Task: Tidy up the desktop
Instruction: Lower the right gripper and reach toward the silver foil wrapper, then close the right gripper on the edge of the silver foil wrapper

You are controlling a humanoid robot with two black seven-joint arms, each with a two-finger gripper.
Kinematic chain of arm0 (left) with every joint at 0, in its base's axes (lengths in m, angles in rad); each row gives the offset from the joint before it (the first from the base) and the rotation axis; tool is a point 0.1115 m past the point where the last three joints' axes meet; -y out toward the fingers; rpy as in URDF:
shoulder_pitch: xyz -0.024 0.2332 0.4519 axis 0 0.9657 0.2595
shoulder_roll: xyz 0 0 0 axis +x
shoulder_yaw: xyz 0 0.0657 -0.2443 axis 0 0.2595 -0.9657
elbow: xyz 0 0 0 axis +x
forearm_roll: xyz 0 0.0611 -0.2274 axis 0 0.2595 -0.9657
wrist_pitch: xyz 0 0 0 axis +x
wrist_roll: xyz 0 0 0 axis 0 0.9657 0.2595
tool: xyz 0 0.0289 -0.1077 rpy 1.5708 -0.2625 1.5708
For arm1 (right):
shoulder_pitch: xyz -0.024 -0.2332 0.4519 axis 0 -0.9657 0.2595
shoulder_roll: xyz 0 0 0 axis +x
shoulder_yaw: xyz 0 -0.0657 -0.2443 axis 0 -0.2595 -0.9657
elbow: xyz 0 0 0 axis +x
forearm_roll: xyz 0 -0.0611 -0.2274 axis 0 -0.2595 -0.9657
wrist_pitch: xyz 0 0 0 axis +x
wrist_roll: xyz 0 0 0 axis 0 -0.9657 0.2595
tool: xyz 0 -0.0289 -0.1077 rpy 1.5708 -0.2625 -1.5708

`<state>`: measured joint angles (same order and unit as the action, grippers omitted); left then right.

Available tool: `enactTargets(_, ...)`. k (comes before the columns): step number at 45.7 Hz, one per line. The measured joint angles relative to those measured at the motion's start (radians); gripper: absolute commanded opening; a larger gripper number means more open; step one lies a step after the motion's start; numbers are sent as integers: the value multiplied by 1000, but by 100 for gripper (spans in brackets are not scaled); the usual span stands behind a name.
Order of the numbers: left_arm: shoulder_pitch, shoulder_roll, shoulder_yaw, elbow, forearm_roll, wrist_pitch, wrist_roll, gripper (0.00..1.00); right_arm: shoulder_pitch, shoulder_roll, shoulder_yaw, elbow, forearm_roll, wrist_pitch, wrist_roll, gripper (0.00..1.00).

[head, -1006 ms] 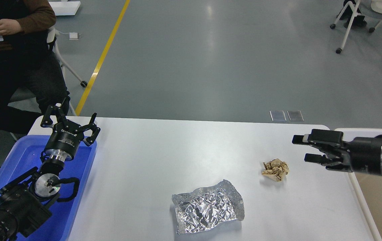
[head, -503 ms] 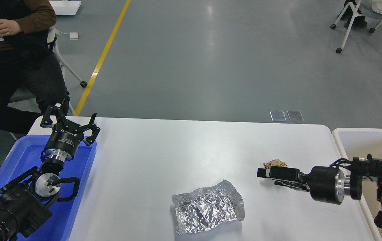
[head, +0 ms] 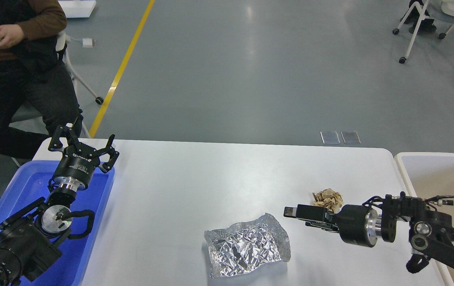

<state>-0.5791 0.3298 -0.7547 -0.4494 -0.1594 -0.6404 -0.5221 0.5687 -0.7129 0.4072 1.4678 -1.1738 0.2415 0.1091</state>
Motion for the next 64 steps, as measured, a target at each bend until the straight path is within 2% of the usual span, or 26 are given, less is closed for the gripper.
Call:
enactTargets(29, -1, 0, 0, 0, 0, 1, 0, 100, -11, 172, -91, -185, -182, -102, -2, 100)
enactTargets(48, -1, 0, 0, 0, 0, -1, 0, 100, -40, 244, -99, -218, -209, -152, 2, 100)
enactTargets(64, -1, 0, 0, 0, 0, -1, 0, 100, -48, 258, -100, -242, -213, -164, 21, 100)
